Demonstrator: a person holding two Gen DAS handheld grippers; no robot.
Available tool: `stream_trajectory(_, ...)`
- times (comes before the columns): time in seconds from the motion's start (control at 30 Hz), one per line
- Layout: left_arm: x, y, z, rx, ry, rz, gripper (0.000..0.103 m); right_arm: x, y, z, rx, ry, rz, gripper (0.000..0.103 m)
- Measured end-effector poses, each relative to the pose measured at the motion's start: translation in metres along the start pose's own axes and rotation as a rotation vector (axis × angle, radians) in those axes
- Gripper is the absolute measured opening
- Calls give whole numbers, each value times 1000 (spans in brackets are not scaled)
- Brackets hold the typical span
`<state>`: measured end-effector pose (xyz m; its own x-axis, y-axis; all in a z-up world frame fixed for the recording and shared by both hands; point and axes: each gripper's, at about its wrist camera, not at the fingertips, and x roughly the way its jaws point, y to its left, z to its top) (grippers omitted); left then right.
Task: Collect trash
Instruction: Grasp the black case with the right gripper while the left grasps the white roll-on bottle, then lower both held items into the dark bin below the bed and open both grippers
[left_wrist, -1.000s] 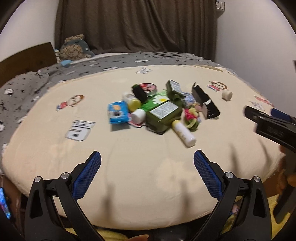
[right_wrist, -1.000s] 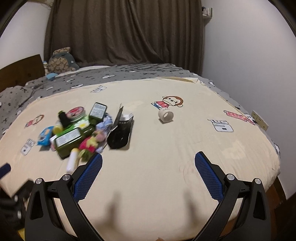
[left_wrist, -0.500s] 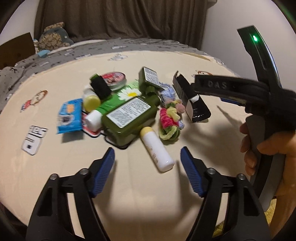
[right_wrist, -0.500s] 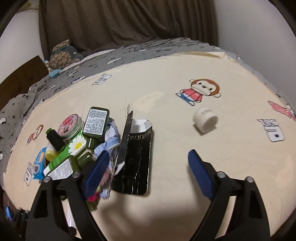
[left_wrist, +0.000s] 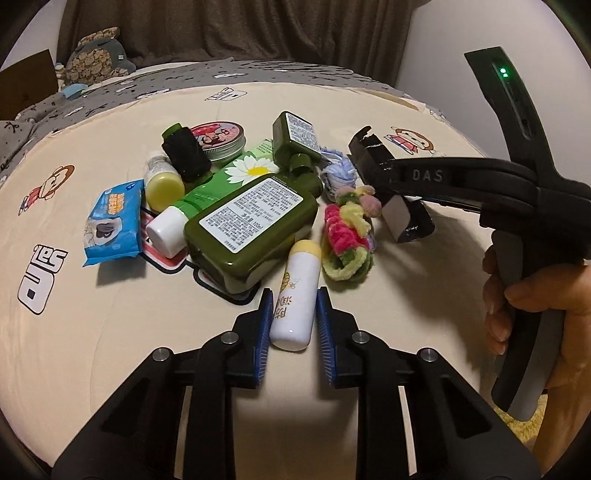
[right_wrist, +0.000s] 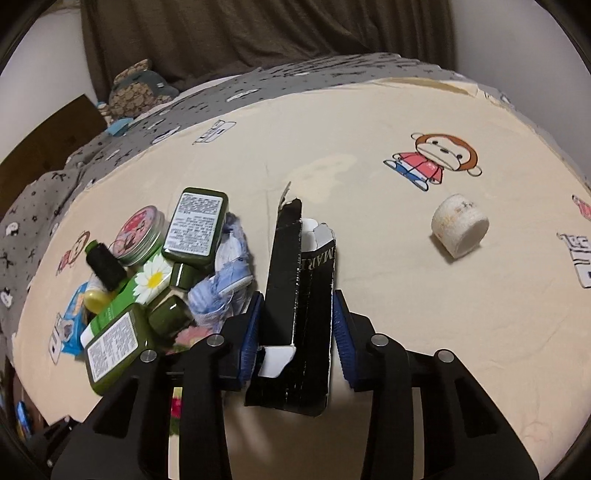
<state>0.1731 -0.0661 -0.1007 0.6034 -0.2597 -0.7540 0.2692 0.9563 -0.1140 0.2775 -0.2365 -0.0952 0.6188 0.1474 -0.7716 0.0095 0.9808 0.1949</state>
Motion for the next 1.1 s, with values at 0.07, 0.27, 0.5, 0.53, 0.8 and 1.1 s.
stream_trajectory(0.07,-4,-1,-2,8,-7,-7,18,-4,0,-2,-16,-5,6,35)
stream_trajectory(0.27,-20,-2,-7,4,-33,-2,18,-40,2,-13,-41,-69,-24,35)
stream_trajectory(0.5,-60,-7,-20,18,-86,-1,18,-100,8,-40,-78,-149,-3,35)
stream_trajectory(0.53,-67,-9,-24,24,-95,2,18,-108,10,-46,-84,-159,2,35)
stream_trajectory(0.8,-117,-5,-61,17,-147,8,18,-169,18,-108,-153,-197,39,35)
stream_trajectory(1.1,-146,3,-111,-30,-118,-41,18,-191,16,-174,-186,-136,83,35)
